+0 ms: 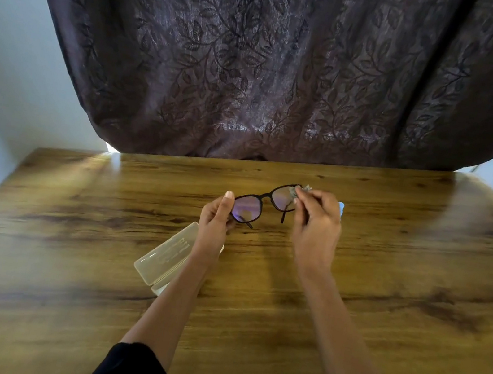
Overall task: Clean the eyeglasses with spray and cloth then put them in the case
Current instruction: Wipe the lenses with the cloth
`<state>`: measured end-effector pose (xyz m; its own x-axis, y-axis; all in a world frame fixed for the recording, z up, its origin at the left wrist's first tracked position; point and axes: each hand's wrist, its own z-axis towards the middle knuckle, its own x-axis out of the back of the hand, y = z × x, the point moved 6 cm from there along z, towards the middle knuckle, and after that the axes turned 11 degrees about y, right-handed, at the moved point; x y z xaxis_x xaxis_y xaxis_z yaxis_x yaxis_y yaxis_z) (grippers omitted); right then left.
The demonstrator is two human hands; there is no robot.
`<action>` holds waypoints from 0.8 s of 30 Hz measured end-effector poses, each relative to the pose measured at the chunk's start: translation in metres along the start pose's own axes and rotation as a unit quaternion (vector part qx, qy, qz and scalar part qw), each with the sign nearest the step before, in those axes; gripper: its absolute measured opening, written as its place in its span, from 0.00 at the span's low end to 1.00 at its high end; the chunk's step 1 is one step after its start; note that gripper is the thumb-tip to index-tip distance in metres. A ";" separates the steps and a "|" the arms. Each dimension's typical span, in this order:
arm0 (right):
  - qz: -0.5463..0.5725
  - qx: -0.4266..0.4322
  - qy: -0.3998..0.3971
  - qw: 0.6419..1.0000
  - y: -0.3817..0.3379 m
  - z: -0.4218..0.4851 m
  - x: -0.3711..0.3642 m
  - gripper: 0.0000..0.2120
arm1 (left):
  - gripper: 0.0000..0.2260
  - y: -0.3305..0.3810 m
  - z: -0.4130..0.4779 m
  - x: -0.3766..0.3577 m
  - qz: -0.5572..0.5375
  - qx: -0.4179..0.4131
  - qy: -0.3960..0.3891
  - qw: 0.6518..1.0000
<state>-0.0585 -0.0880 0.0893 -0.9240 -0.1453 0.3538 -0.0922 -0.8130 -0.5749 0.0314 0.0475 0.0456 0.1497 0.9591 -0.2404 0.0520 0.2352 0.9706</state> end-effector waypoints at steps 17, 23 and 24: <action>-0.007 0.006 -0.014 1.000 -0.013 -0.010 -0.012 0.13 | 0.17 -0.004 0.009 0.000 0.022 -0.029 -0.021 0.999; -0.004 -0.023 -0.013 1.000 -0.002 -0.006 -0.010 0.10 | 0.16 -0.004 0.011 0.001 0.044 -0.042 -0.035 0.998; -0.014 -0.041 -0.009 0.999 0.005 -0.002 -0.008 0.10 | 0.16 -0.005 0.011 0.001 0.041 -0.039 -0.038 0.998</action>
<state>-0.0523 -0.0901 0.0820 -0.9142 -0.1335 0.3828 -0.1486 -0.7682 -0.6227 0.0419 0.0458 0.0399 0.2242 0.9618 -0.1573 -0.0408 0.1706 0.9845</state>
